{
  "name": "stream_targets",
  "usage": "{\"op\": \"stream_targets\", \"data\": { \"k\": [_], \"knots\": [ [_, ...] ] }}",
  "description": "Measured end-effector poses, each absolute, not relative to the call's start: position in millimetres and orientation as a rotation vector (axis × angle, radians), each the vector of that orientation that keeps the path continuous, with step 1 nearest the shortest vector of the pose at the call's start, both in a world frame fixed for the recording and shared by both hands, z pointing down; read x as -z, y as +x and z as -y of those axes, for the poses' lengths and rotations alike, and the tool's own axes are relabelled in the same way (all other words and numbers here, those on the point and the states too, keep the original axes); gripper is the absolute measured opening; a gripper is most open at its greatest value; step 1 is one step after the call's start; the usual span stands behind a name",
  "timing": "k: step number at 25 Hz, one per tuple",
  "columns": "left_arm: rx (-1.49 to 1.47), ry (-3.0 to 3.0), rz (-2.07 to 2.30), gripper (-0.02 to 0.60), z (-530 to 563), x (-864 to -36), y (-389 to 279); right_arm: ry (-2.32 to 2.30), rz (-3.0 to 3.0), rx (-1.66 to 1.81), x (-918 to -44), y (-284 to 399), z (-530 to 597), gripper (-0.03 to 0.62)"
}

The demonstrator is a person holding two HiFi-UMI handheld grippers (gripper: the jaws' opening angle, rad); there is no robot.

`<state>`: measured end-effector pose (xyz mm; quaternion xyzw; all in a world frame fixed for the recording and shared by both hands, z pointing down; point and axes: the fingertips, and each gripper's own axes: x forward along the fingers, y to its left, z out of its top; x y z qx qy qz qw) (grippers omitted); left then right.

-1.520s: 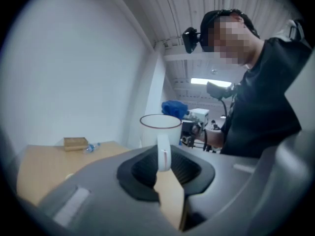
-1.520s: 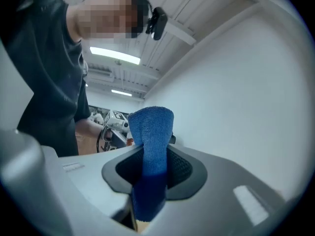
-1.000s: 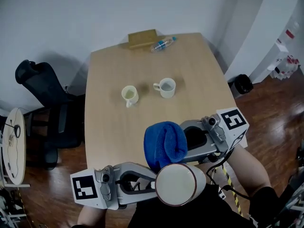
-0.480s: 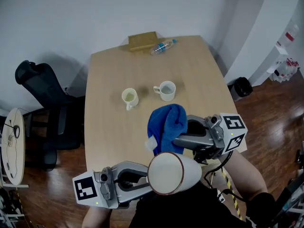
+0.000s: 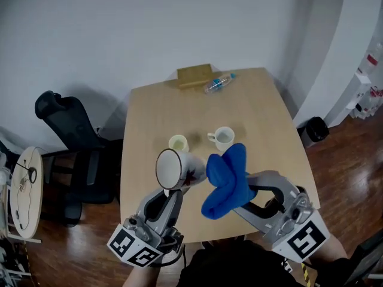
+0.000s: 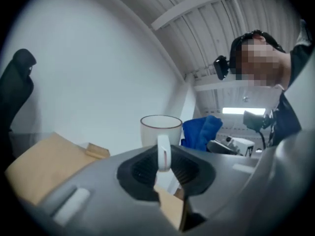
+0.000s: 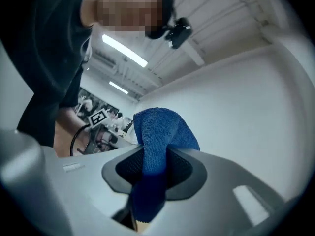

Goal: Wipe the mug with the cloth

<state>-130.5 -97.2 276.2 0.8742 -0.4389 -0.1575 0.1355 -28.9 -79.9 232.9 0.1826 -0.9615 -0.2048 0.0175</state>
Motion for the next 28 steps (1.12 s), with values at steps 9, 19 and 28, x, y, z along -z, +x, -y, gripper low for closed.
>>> {"op": "stream_targets", "data": {
  "k": [9, 19, 28],
  "knots": [
    [0.433, 2.542, 1.299, 0.061, 99, -269, -111, 0.666, 2.780, 0.893, -238, -55, 87, 0.107],
    [0.640, 2.513, 0.778, 0.061, 57, -243, -90, 0.334, 3.331, -0.534, -230, -5, 160, 0.106],
    [0.935, 2.372, 0.268, 0.061, 25, -210, -70, -0.599, 3.290, -1.707, -235, -25, 118, 0.106]
  ]
}}
